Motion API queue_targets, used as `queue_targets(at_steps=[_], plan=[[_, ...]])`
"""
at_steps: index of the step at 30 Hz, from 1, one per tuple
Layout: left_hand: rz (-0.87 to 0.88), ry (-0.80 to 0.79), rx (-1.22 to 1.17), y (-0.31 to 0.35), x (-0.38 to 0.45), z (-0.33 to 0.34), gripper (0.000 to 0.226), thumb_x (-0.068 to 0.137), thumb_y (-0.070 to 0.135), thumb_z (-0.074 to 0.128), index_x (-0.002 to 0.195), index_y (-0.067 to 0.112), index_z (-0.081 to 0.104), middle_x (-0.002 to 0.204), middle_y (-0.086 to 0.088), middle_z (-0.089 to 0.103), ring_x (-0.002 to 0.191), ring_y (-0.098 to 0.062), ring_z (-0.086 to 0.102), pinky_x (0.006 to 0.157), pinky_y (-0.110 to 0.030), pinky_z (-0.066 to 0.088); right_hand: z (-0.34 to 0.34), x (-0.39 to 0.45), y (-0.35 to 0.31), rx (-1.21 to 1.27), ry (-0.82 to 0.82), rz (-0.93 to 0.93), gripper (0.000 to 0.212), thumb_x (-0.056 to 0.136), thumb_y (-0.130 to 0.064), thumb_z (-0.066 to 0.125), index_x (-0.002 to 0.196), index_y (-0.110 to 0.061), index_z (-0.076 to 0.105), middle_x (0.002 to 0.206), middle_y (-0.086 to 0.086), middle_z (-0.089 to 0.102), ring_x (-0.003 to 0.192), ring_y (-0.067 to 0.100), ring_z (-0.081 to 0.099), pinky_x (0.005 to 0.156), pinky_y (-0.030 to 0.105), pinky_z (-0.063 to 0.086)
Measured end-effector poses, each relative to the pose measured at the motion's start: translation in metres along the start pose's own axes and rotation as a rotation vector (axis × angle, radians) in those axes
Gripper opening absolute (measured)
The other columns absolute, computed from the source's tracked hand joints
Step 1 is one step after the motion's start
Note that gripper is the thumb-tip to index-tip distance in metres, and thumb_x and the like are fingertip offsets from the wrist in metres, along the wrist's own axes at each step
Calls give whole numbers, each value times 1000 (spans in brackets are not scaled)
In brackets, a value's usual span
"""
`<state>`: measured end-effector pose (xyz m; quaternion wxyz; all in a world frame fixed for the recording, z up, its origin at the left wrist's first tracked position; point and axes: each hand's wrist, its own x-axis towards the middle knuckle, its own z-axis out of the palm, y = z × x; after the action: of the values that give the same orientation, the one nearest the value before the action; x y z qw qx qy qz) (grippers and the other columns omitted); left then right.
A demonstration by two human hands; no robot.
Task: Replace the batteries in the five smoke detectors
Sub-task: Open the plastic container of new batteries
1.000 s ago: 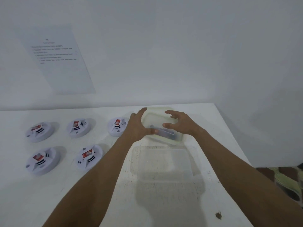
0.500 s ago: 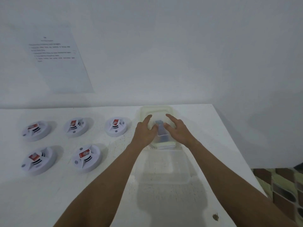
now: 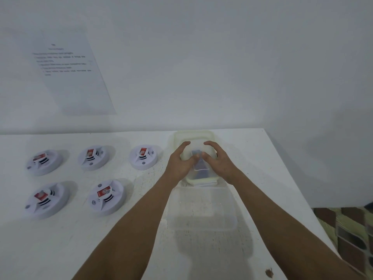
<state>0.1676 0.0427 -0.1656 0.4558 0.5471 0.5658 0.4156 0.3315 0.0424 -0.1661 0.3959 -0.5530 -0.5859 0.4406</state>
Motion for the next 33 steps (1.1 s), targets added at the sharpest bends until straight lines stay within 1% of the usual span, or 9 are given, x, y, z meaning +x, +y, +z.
queue_targets(at_steps=[4, 7, 12, 16, 20, 22, 24, 29, 33], plan=[[-4, 24, -45, -5, 4, 0, 53, 80, 39, 78, 129, 39, 56, 128, 11, 57, 117, -10, 52, 91, -20, 41, 0, 0, -1, -4, 10, -6, 35, 98, -36, 62, 131, -31, 53, 140, -3, 50, 115, 14, 47, 100, 30, 43], [-20, 37, -87, -7, 6, 0, 53, 76, 39, 82, 124, 40, 60, 132, 11, 57, 122, -9, 50, 101, -26, 44, -1, 0, -2, 13, 12, -7, 36, 96, -38, 64, 130, -33, 55, 140, -6, 51, 114, 13, 49, 94, 23, 44], [-32, 54, -162, -6, 8, 1, 48, 72, 32, 86, 113, 40, 64, 107, 26, 56, 86, 28, 51, 64, 2, 41, -2, 0, -1, 46, 3, 1, 35, 92, -43, 67, 124, -40, 55, 138, -9, 52, 112, 14, 51, 91, 24, 44], [-25, 71, -184, -8, 9, 1, 47, 71, 29, 87, 112, 36, 66, 104, 27, 55, 79, 32, 48, 59, 5, 38, -2, 2, 1, 50, 5, -10, 36, 91, -42, 68, 125, -38, 57, 138, -8, 53, 112, 13, 51, 99, 28, 45], [-34, 119, -163, -10, 10, -2, 46, 69, 36, 87, 111, 38, 68, 101, 19, 59, 90, 9, 57, 69, -3, 43, -1, 3, 2, 59, 42, -43, 34, 91, -34, 72, 123, -32, 62, 138, -8, 56, 118, 11, 53, 100, 22, 44], [-19, 175, -73, -9, 13, -4, 46, 68, 43, 87, 111, 34, 71, 93, 9, 62, 91, -6, 59, 75, -14, 45, -2, 3, 3, 56, 62, -45, 36, 91, -31, 73, 125, -29, 64, 140, -6, 57, 126, 13, 53, 109, 31, 43], [2, 197, -5, -7, 14, -6, 47, 69, 48, 84, 112, 32, 72, 87, 6, 62, 84, -7, 58, 74, -18, 45, -3, 3, 3, 52, 63, -32, 37, 91, -31, 73, 127, -30, 64, 139, -8, 56, 130, 15, 52, 114, 38, 41], [46, 124, 222, -2, 16, -9, 51, 78, 55, 74, 124, 36, 64, 113, 5, 60, 104, -12, 56, 85, -23, 40, -5, 4, 3, 0, 48, -12, 41, 91, -36, 72, 131, -31, 62, 141, -4, 58, 127, 20, 56, 111, 44, 45], [30, 2, 400, 9, 28, -22, 74, 81, 50, 72, 146, 36, 40, 145, -11, 35, 137, -26, 37, 111, -39, 34, -15, 11, -3, -113, -87, -26, 48, 89, -41, 73, 134, -32, 59, 148, -8, 51, 140, 16, 43, 112, 29, 34]])
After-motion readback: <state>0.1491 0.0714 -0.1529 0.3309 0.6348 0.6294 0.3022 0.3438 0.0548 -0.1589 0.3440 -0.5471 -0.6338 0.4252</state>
